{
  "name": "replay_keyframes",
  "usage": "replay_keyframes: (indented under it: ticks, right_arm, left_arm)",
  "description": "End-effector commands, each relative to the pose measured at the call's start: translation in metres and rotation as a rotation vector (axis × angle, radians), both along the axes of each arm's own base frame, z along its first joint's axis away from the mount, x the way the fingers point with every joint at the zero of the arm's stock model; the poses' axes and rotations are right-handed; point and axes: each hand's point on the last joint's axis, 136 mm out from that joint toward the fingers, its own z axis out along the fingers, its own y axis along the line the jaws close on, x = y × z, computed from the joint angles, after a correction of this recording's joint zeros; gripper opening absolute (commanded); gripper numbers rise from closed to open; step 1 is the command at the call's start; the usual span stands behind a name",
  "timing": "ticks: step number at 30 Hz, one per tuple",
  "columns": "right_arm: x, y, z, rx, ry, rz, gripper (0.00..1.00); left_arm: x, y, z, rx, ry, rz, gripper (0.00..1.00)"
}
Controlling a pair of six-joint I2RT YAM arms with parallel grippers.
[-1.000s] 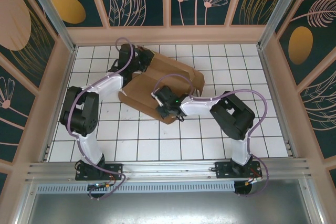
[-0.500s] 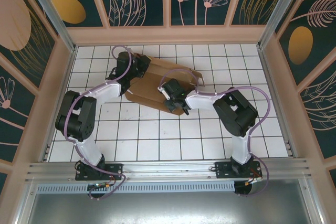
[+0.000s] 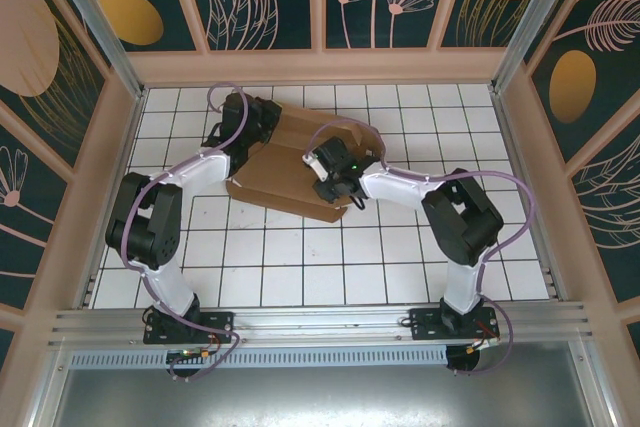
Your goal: Fold the paper box
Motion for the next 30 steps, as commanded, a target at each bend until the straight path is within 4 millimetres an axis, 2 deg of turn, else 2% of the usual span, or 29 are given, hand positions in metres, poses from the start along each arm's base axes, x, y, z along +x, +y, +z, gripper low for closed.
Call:
replay_keyframes:
  ticks: [1,5,8,12,16,26,30]
  right_arm:
    - [-0.008,0.030,-0.008,0.032,0.051,-0.001,0.28]
    - [-0.015,0.051,-0.027,0.011,0.068,-0.009,0.29]
    - [-0.028,0.057,-0.049,-0.001,0.121,0.009,0.29]
    - [-0.042,0.046,-0.074,-0.037,0.179,0.008,0.27]
    - [-0.054,0.030,-0.083,-0.069,0.202,0.014,0.24]
    - [-0.079,-0.012,-0.081,-0.059,0.300,0.025,0.19]
    - [-0.086,-0.019,-0.081,-0.061,0.324,0.030,0.19]
  left_arm:
    - [0.007,0.005,-0.006,0.034,0.052,0.056,0.00]
    - [0.008,0.008,-0.008,0.056,0.073,0.090,0.00]
    - [0.010,0.010,-0.010,0.064,0.093,0.110,0.00]
    - [0.010,0.014,-0.010,0.072,0.099,0.138,0.00]
    - [0.009,0.018,-0.008,0.093,0.094,0.164,0.00]
    - [0.004,0.026,-0.005,0.121,0.076,0.233,0.00]
    - [0.003,0.024,-0.005,0.136,0.070,0.232,0.00]
